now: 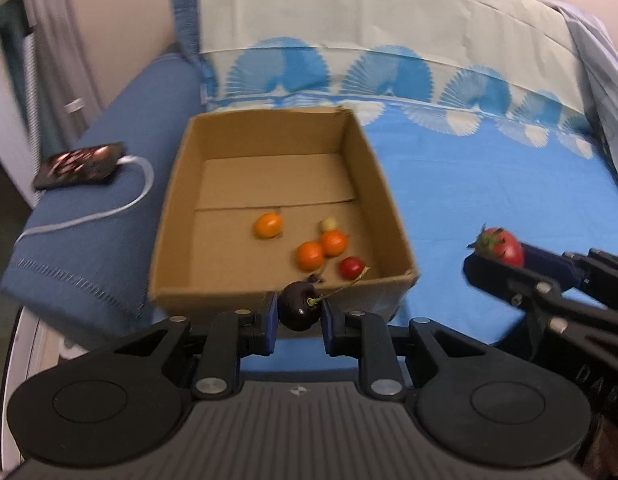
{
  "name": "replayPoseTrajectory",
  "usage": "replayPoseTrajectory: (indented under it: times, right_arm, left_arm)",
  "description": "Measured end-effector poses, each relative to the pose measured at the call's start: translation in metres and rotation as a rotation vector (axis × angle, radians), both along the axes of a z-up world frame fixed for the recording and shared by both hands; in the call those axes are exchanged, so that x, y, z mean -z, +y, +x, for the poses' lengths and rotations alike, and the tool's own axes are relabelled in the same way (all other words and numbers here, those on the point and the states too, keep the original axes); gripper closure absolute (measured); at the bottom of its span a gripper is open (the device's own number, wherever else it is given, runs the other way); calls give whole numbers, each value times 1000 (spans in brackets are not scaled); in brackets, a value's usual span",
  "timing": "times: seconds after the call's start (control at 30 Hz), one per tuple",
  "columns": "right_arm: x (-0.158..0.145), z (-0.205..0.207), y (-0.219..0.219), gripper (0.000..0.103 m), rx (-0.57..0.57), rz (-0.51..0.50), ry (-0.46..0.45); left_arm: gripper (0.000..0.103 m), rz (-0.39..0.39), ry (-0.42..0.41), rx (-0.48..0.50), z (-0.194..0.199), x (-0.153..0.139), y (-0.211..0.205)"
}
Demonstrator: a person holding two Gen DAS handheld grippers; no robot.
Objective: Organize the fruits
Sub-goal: 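Carry the cherry and tomato over the box with both tools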
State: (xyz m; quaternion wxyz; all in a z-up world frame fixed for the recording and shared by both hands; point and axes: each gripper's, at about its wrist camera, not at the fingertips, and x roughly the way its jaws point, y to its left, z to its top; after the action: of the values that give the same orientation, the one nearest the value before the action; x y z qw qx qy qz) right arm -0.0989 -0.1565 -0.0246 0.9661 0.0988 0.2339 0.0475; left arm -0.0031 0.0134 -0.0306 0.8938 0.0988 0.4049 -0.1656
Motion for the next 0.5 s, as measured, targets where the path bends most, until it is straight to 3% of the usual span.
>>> replayPoseTrajectory:
  times: [0.17, 0.5]
  right_arm:
    - [-5, -9, 14, 69, -6, -46, -2]
    - [-9, -9, 27, 69, -7, -100, -10]
  left_arm:
    - [79, -24, -12, -25, -15, 0, 23]
    - [79, -52, -13, -13, -13, 0, 24]
